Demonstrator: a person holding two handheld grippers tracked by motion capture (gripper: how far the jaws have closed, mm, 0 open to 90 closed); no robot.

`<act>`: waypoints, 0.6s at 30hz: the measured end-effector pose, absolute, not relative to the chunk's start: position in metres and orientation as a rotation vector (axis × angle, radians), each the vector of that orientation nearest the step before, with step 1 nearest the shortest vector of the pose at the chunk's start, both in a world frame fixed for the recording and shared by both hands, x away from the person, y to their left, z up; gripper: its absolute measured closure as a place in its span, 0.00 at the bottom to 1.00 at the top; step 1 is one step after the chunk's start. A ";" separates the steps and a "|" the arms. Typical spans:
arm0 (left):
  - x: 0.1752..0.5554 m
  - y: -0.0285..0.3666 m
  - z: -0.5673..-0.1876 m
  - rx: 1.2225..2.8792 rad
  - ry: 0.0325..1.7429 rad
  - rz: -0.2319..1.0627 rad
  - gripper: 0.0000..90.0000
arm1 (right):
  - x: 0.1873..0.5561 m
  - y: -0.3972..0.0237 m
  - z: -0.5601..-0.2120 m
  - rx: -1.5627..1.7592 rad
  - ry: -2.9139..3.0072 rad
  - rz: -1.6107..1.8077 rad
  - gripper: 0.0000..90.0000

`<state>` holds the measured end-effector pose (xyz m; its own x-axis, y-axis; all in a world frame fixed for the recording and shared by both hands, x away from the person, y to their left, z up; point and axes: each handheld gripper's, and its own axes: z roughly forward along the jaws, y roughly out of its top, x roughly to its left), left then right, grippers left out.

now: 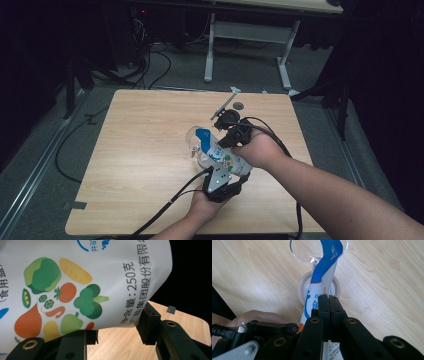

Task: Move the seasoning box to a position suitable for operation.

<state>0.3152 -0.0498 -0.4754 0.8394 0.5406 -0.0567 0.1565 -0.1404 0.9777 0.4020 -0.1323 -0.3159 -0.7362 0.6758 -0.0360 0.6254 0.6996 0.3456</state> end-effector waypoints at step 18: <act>0.316 -0.049 -0.474 1.705 0.543 0.365 0.64 | 0.402 -0.132 -0.315 1.061 2.742 0.469 1.00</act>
<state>0.3161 -0.0495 -0.4740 0.8394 0.5408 -0.0540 0.1544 -0.1420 0.9778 0.4024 -0.1319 -0.3151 -0.7343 0.6777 -0.0396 0.6260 0.6985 0.3467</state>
